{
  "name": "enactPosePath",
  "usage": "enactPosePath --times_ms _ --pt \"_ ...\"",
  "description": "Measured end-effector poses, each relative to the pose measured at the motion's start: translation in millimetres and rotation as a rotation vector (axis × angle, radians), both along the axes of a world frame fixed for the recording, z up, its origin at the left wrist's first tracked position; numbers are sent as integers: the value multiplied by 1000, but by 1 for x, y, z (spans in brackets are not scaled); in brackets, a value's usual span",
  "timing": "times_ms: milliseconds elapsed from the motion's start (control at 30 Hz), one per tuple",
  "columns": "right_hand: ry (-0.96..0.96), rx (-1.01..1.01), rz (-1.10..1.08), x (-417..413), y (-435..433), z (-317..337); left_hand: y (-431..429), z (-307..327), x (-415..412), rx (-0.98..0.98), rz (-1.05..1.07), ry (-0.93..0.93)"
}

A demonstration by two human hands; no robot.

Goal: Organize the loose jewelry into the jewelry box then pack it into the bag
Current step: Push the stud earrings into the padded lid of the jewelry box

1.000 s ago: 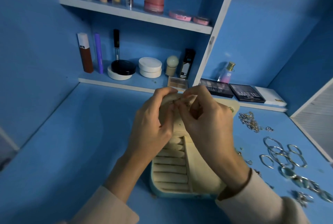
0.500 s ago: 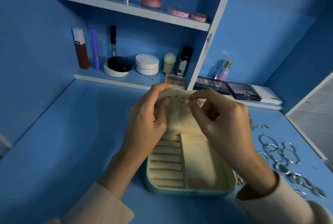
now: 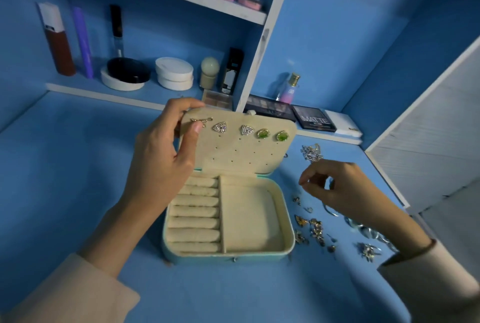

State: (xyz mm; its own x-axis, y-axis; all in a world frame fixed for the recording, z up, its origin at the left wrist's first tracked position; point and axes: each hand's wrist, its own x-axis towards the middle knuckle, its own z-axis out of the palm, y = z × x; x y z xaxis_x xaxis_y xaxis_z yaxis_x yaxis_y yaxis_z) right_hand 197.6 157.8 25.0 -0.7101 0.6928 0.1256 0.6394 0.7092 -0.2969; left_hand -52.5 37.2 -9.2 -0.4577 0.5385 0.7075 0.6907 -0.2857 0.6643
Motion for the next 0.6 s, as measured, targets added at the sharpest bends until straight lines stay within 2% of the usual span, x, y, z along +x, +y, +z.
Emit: enactPosePath --times_ms 133,333,600 --pt "-81 51 -11 7 -3 -12 0 0 -1 -7 6 15" --pt "-90 -17 14 11 -5 -18 -1 1 0 -9 0 -9" --pt "-27 21 10 16 -2 -24 -1 0 0 -4 13 10"
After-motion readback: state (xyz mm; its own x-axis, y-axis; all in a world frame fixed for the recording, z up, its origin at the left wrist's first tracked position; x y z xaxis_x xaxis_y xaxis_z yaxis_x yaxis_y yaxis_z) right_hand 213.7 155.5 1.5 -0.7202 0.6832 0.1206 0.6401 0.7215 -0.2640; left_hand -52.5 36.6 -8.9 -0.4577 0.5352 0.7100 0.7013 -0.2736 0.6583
